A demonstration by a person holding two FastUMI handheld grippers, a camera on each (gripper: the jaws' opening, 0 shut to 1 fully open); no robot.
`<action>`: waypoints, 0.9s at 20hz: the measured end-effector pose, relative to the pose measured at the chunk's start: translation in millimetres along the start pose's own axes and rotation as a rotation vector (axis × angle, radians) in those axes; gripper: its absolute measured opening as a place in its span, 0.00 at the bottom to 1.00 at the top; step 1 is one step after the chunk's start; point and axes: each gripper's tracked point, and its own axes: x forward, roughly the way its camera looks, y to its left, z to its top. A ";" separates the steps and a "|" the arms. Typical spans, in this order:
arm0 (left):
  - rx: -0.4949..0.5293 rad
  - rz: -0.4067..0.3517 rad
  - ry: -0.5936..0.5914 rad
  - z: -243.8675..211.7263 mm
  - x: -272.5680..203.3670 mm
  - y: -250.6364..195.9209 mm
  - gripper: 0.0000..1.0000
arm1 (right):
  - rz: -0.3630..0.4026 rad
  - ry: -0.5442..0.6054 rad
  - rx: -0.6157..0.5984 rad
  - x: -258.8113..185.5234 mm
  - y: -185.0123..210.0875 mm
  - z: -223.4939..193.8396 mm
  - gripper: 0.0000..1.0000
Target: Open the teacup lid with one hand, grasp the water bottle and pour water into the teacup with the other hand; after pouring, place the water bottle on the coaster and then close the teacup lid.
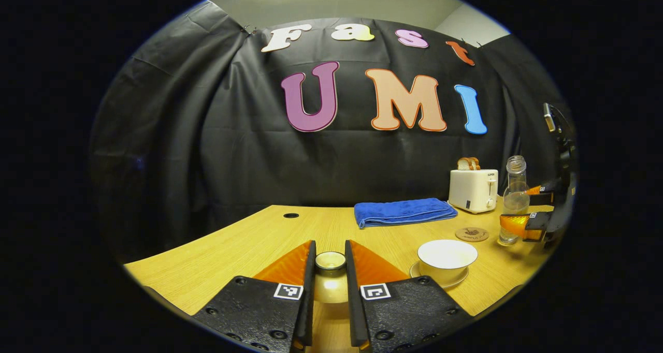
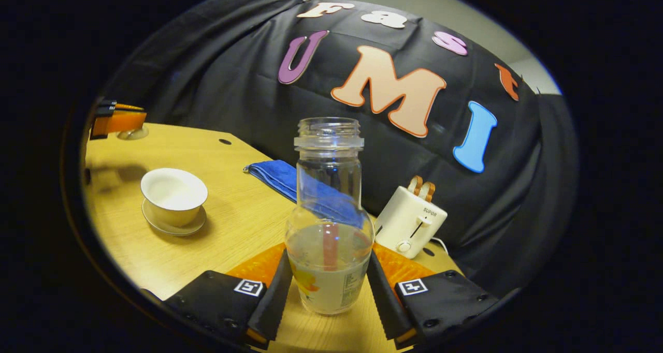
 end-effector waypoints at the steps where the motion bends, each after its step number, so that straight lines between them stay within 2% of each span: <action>1: 0.000 0.000 0.000 -0.4 0.1 -0.1 0.25 | -0.001 -0.006 -0.045 1.1 3.5 5.2 0.78; 6: -0.002 0.000 0.002 0.0 -0.7 0.1 0.25 | -0.006 -0.033 -0.305 9.4 24.9 20.6 0.77; 11: -0.002 0.000 0.003 0.1 -0.2 0.0 0.25 | 0.000 -0.026 -0.491 17.8 46.8 14.0 0.77; 18: -0.003 0.000 0.004 0.5 0.2 0.1 0.25 | -0.043 -0.082 -0.777 20.0 57.9 22.5 0.77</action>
